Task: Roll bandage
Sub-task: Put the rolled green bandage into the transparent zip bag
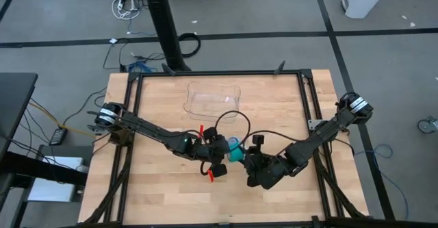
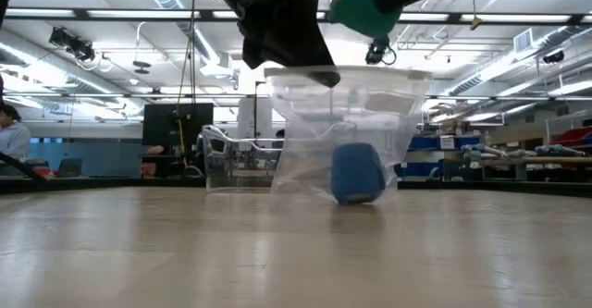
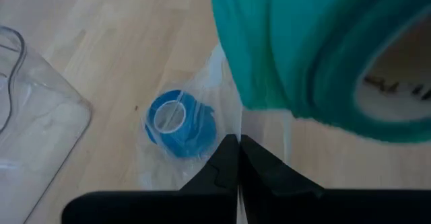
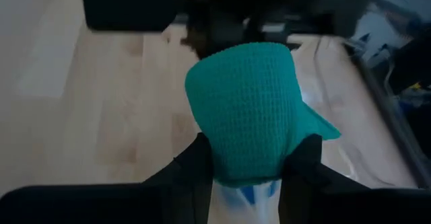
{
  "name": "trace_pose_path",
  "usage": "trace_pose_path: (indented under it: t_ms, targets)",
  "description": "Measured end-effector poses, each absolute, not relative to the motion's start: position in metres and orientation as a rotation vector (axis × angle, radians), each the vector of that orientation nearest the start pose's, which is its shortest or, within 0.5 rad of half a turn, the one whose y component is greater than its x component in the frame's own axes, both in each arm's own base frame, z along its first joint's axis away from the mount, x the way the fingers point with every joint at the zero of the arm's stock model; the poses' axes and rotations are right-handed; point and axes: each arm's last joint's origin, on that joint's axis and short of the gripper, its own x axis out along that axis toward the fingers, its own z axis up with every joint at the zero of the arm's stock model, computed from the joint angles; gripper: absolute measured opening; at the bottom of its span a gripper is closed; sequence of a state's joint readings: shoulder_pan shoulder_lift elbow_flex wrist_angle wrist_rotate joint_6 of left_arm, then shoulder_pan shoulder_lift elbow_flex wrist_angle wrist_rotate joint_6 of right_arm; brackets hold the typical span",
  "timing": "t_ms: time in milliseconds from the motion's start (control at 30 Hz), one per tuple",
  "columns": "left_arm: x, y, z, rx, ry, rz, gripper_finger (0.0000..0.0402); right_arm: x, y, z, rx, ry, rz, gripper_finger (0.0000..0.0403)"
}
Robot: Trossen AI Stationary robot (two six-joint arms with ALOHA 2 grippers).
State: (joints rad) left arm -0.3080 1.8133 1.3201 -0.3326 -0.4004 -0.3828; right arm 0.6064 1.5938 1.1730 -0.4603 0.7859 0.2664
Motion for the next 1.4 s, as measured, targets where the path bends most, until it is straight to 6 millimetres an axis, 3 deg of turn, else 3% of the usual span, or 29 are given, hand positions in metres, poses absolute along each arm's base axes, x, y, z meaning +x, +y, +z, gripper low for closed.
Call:
trace_pose_path:
  t_ms: [300, 733, 1133, 1400]
  targets:
    - [0.378, -0.108, 0.227, -0.079, 0.733, 0.224, 0.0010, 0.296, 0.167, 0.233, -0.352, 0.711, -0.272, 0.0119]
    - [0.377, -0.108, 0.233, -0.087, 0.703, 0.219, 0.0010, 0.295, 0.160, 0.217, -0.341, 0.865, -0.224, 0.0119]
    - [0.374, -0.106, 0.250, -0.093, 0.629, 0.253, 0.0010, 0.299, 0.159, 0.220, -0.293, 0.866, -0.190, 0.0118]
    - [0.375, -0.106, 0.251, -0.101, 0.604, 0.273, 0.0010, 0.314, 0.160, 0.245, -0.008, 0.834, -0.128, 0.0118]
